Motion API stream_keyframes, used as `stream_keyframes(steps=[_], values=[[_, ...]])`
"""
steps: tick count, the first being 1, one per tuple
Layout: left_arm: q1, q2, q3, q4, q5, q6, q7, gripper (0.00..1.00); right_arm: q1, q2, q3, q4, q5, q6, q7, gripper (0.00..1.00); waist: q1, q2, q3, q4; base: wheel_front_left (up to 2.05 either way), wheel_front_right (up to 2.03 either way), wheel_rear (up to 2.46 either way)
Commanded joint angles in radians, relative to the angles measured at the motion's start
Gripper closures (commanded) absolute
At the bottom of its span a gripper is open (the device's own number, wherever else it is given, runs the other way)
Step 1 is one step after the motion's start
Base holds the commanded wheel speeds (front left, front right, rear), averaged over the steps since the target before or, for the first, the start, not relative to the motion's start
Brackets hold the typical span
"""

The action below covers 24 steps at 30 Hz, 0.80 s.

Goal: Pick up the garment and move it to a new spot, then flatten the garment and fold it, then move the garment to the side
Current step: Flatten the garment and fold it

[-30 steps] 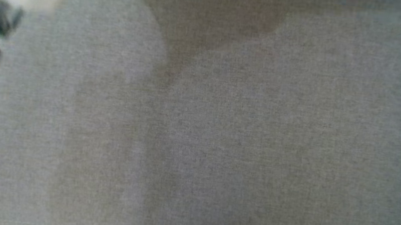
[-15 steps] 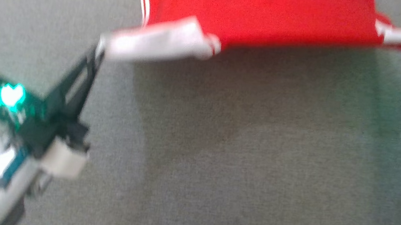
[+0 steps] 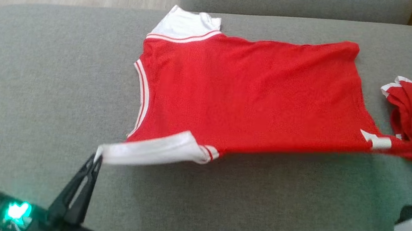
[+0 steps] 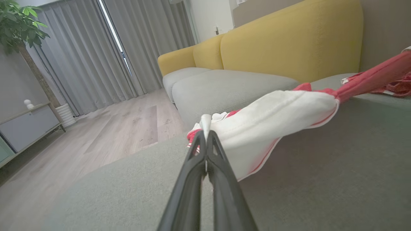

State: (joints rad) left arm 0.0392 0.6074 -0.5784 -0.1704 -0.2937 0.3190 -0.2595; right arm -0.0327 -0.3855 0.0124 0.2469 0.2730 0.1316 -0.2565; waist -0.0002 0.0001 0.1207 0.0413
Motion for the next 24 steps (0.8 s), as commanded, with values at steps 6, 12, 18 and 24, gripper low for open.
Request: stream_keyframes(steps=[6, 12, 18, 24], values=[[-0.044, 0.027, 0.045, -0.024, 0.015, -0.011, -0.002, 1.00, 0.033, -0.008, 0.000, -0.080, -0.017, -0.001, -0.005, 1.00, 0.0002, -0.0001, 0.047, -0.030, 0.00, 0.00, 0.00], [-0.158, 0.004, 0.027, 0.045, 0.038, -0.047, 0.018, 1.00, -0.034, -0.009, 0.036, -0.032, -0.020, -0.001, -0.005, 1.00, 0.0002, -0.0001, 0.103, -0.038, 0.00, 0.00, 0.00], [-0.326, -0.039, 0.015, 0.149, 0.079, -0.080, 0.016, 1.00, -0.136, -0.013, 0.062, 0.038, -0.015, -0.001, -0.005, 1.00, 0.0002, -0.0001, 0.165, -0.029, 0.00, 0.00, 0.00], [-0.498, -0.065, 0.015, 0.265, 0.112, -0.129, 0.005, 1.00, -0.241, -0.024, 0.103, 0.098, -0.009, -0.001, -0.005, 1.00, 0.0002, -0.0001, 0.223, -0.023, 0.00, 0.00, 0.00]])
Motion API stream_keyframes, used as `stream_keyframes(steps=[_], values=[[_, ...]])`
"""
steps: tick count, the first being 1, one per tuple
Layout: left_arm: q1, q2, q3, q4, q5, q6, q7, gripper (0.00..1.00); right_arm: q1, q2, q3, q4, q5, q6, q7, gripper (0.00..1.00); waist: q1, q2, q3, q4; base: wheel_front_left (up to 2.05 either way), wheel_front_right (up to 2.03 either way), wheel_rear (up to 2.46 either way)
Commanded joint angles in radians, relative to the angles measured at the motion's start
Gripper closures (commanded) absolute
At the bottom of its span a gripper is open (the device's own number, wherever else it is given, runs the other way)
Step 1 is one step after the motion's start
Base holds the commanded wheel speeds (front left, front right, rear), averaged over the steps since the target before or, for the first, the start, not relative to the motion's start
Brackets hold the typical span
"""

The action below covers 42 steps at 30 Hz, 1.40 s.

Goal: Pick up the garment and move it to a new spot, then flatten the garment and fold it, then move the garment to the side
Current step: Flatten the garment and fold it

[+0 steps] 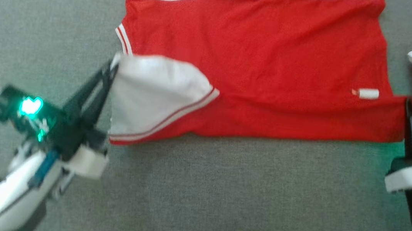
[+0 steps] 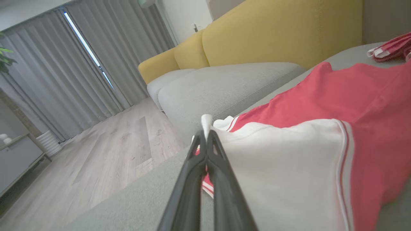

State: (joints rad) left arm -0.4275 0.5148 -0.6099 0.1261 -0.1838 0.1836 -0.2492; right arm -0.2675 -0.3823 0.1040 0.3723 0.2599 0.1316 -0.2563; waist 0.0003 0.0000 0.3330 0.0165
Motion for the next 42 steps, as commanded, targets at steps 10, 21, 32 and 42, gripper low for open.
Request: stream_keyframes(steps=[10, 21, 32, 42], values=[[-0.208, 0.015, 0.049, 0.106, 0.027, -0.051, -0.011, 1.00, -0.147, -0.032, 0.061, 0.037, 0.005, -0.001, -0.005, 0.98, -0.0003, 0.0000, 0.086, -0.009, 0.00, 0.00, 0.00], [-0.072, -0.068, 0.091, 0.109, -0.075, -0.021, -0.012, 0.00, -0.121, 0.031, 0.011, 0.018, -0.022, -0.001, -0.005, 0.00, -0.0003, 0.0000, 0.048, -0.013, 0.00, 0.00, 0.00], [0.221, -0.188, 0.175, 0.098, -0.283, -0.004, -0.012, 0.00, 0.011, 0.134, -0.052, -0.068, -0.027, -0.001, -0.005, 0.00, -0.0003, 0.0000, 0.008, -0.033, 0.00, 0.00, 0.00], [0.229, -0.232, 0.205, 0.186, -0.358, -0.048, 0.006, 0.00, 0.036, 0.168, -0.066, -0.070, -0.035, -0.001, -0.005, 0.00, -0.0003, 0.0000, -0.008, -0.063, 0.00, 0.00, 0.00]])
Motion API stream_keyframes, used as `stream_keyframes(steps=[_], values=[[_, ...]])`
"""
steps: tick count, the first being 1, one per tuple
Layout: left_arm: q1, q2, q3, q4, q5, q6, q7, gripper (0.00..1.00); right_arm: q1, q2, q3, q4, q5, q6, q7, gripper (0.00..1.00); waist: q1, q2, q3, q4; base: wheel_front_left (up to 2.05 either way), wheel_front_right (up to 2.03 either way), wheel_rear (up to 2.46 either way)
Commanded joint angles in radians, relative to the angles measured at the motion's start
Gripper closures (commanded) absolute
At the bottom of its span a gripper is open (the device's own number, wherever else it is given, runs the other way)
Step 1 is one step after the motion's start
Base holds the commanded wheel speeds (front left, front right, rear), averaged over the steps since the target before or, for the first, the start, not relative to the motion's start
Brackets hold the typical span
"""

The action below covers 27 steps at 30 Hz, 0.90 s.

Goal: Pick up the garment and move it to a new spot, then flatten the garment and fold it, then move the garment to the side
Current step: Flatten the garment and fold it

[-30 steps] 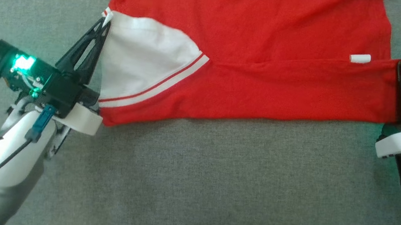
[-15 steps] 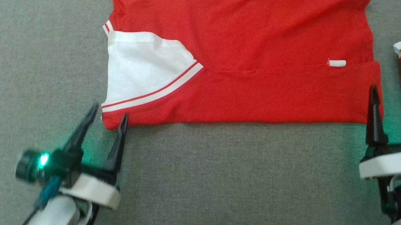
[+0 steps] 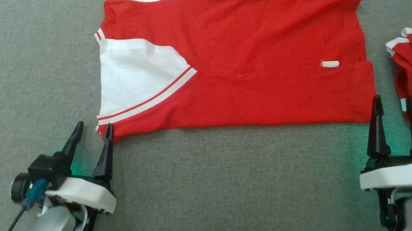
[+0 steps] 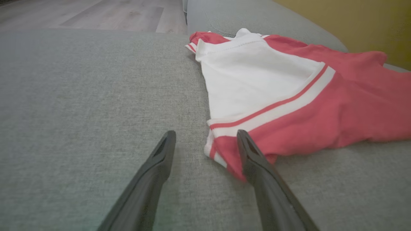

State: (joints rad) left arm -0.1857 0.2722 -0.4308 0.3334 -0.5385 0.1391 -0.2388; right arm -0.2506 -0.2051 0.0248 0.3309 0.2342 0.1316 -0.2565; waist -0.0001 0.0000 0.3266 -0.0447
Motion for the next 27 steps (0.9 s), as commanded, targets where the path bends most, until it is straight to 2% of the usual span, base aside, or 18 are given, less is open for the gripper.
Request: stream_keyframes(steps=[1, 9, 10, 11, 13, 14, 20, 27], values=[[-0.007, 0.008, 0.025, -0.021, -0.005, -0.005, -0.005, 0.00, 0.019, -0.008, 0.010, -0.028, -0.009, -0.001, -0.005, 0.00, 0.0001, 0.0000, -0.005, -0.004, 0.00, 0.00, 0.00], [0.036, 0.004, -0.010, -0.034, -0.001, -0.006, 0.017, 0.00, 0.030, 0.004, -0.003, -0.025, -0.011, -0.001, -0.005, 0.00, 0.0001, 0.0000, -0.014, -0.007, 0.00, 0.00, 0.00], [0.034, 0.003, -0.013, -0.031, 0.000, -0.005, 0.021, 0.22, 0.031, 0.006, -0.002, -0.021, -0.011, -0.001, -0.005, 0.00, 0.0001, 0.0000, -0.013, -0.006, 0.00, 0.00, 0.00], [0.031, 0.003, -0.015, -0.029, 0.000, -0.005, 0.023, 0.51, 0.031, 0.008, -0.003, -0.018, -0.010, -0.001, -0.005, 0.00, 0.0001, 0.0000, -0.012, -0.005, 0.00, 0.00, 0.00], [0.023, 0.005, -0.020, -0.022, 0.001, -0.008, 0.031, 0.92, 0.028, 0.010, -0.004, -0.013, -0.007, -0.001, -0.005, 0.00, 0.0001, 0.0000, -0.009, -0.003, 0.00, 0.00, 0.00], [0.019, 0.006, -0.021, -0.019, 0.001, -0.010, 0.032, 1.00, 0.027, 0.011, -0.005, -0.009, -0.005, -0.001, -0.005, 0.00, 0.0001, 0.0000, -0.007, -0.002, 0.00, 0.00, 0.00], [0.008, 0.016, -0.032, -0.018, 0.001, -0.029, 0.035, 1.00, 0.011, 0.016, -0.023, 0.056, 0.012, -0.001, -0.005, 0.00, 0.0001, 0.0000, -0.010, 0.005, 0.00, 0.00, 0.00], [0.005, 0.036, -0.032, -0.039, 0.014, -0.026, 0.023, 1.00, -0.040, 0.022, -0.043, 0.179, 0.022, -0.001, -0.005, 0.00, 0.0001, 0.0000, -0.014, 0.020, 0.00, 0.00, 0.00]])
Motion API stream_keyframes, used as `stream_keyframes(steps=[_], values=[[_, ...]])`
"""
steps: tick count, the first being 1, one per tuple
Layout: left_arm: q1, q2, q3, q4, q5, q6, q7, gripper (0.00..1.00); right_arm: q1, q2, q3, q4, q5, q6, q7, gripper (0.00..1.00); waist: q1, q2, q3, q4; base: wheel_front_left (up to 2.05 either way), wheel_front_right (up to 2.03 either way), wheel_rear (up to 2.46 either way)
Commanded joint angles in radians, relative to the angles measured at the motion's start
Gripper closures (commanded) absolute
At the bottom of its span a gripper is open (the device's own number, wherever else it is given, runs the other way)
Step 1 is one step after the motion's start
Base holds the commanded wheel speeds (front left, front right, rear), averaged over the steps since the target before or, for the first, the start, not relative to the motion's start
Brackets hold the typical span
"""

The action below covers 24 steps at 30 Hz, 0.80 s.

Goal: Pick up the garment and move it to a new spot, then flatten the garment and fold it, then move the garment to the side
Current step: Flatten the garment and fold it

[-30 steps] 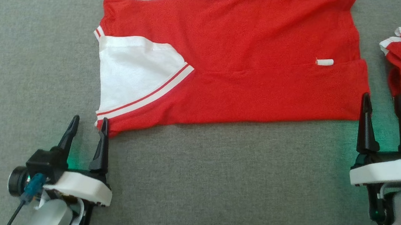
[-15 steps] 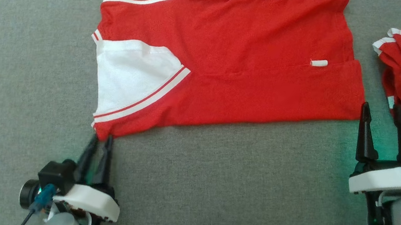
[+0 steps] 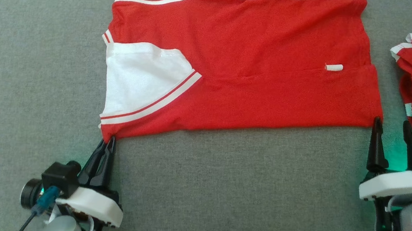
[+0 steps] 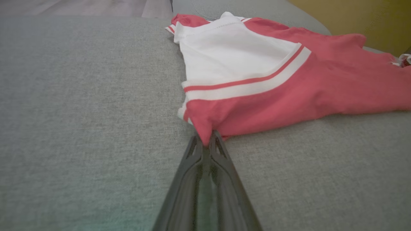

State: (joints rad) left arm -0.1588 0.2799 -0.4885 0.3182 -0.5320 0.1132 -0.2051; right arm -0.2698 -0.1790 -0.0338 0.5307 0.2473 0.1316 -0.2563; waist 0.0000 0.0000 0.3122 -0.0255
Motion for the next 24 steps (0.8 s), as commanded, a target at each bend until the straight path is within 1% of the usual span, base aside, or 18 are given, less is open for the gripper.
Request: stream_keyframes(steps=[1, 3, 4, 5, 6, 7, 8, 10, 14, 17, 24], values=[[-0.022, 0.031, 0.025, -0.027, 0.009, 0.001, -0.011, 1.00, -0.030, -0.001, 0.015, -0.001, 0.014, -0.001, -0.006, 0.00, 0.0000, 0.0000, 0.001, 0.003, 0.00, 0.00, 0.00], [-0.023, 0.039, 0.019, -0.028, 0.021, 0.007, -0.009, 1.00, -0.049, 0.001, 0.017, 0.043, 0.020, -0.001, -0.006, 0.00, 0.0000, 0.0000, 0.002, 0.005, 0.00, 0.00, 0.00], [-0.023, 0.040, 0.015, -0.029, 0.023, 0.008, -0.008, 1.00, -0.067, 0.001, 0.018, 0.093, 0.022, -0.001, -0.005, 0.02, 0.0000, 0.0000, 0.001, 0.011, 0.00, 0.00, 0.00], [-0.023, 0.040, 0.015, -0.029, 0.023, 0.008, -0.008, 1.00, -0.067, 0.001, 0.018, 0.093, 0.022, -0.001, -0.005, 0.02, 0.0000, 0.0000, 0.001, 0.011, 0.00, 0.00, 0.00], [-0.023, 0.040, 0.014, -0.030, 0.024, 0.010, -0.007, 1.00, -0.075, 0.002, 0.019, 0.116, 0.023, -0.001, -0.004, 0.13, 0.0000, 0.0000, 0.000, 0.013, 0.00, 0.00, 0.00], [-0.023, 0.041, 0.013, -0.030, 0.026, 0.012, -0.008, 1.00, -0.083, 0.002, 0.023, 0.136, 0.022, -0.001, -0.004, 0.29, 0.0000, 0.0000, -0.001, 0.016, 0.00, 0.00, 0.00], [-0.023, 0.042, 0.011, -0.029, 0.030, 0.015, -0.009, 1.00, -0.089, 0.005, 0.030, 0.154, 0.025, -0.001, -0.001, 0.55, 0.0000, 0.0000, -0.003, 0.018, 0.00, 0.00, 0.00], [-0.021, 0.046, 0.008, -0.029, 0.039, 0.021, -0.013, 1.00, -0.101, 0.009, 0.047, 0.185, 0.037, -0.001, 0.007, 1.00, 0.0000, 0.0000, -0.008, 0.021, 0.00, 0.00, 0.00], [-0.012, 0.048, 0.007, -0.029, 0.042, 0.026, -0.021, 1.00, -0.110, 0.006, 0.066, 0.228, 0.057, -0.001, 0.010, 1.00, 0.0000, 0.0000, -0.027, 0.027, 0.00, 0.00, 0.00], [-0.002, 0.051, 0.008, -0.033, 0.044, 0.031, -0.026, 1.00, -0.097, -0.002, 0.071, 0.239, 0.068, -0.001, 0.007, 1.00, 0.0000, 0.0000, -0.047, 0.031, 0.00, 0.00, 0.00], [0.057, 0.065, 0.008, -0.066, 0.038, 0.047, -0.030, 1.00, -0.009, -0.030, 0.074, 0.192, 0.076, -0.001, 0.000, 1.00, 0.0000, 0.0000, -0.098, 0.032, 0.00, 0.00, 0.00]])
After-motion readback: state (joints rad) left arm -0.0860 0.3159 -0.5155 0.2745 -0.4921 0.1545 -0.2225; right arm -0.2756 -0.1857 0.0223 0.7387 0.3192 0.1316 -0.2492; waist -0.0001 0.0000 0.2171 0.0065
